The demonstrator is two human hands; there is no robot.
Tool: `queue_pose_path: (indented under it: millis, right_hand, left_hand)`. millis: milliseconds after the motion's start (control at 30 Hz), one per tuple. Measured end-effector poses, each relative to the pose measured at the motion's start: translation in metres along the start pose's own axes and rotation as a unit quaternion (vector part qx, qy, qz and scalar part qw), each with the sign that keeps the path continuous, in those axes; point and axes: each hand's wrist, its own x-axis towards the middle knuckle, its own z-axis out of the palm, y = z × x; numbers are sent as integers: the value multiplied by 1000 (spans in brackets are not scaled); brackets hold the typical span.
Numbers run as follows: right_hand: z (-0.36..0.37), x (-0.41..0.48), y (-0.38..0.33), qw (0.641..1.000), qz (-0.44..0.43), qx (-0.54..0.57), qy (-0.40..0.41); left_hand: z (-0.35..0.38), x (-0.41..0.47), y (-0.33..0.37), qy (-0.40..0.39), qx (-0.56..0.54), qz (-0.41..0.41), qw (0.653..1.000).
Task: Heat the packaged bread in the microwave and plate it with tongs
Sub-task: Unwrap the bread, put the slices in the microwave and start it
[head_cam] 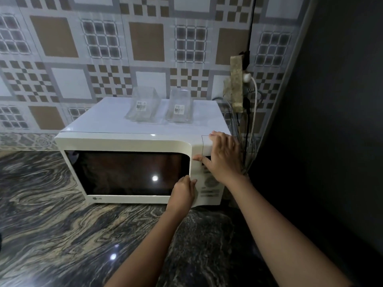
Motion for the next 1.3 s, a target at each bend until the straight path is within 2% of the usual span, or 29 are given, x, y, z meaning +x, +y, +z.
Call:
queue_pose_path:
  millis: [267,400,533,667,900,1300]
  right_hand:
    - [7,-9,17,999,-37,25,28]
    - [14,-43,34,992,33,114,37]
    - [32,-71,45,964,158,206,-62]
    - [54,-88,42,929,216,256,-155]
    - [66,-95,33,916,257,288,-107]
    - [68,-100,32,912,274,281,-118]
  left_hand:
    - [-1,0,-6,-13,3,11,1000]
    - [2,0,-10,-10,13,16,1000]
    - [4,2,-13,-6,14,19,1000]
    - [2,4,-16,-4,10,29,1000]
    - [5,2,-15,11,13,13,1000]
    - [5,4,-15,5,9,18,1000]
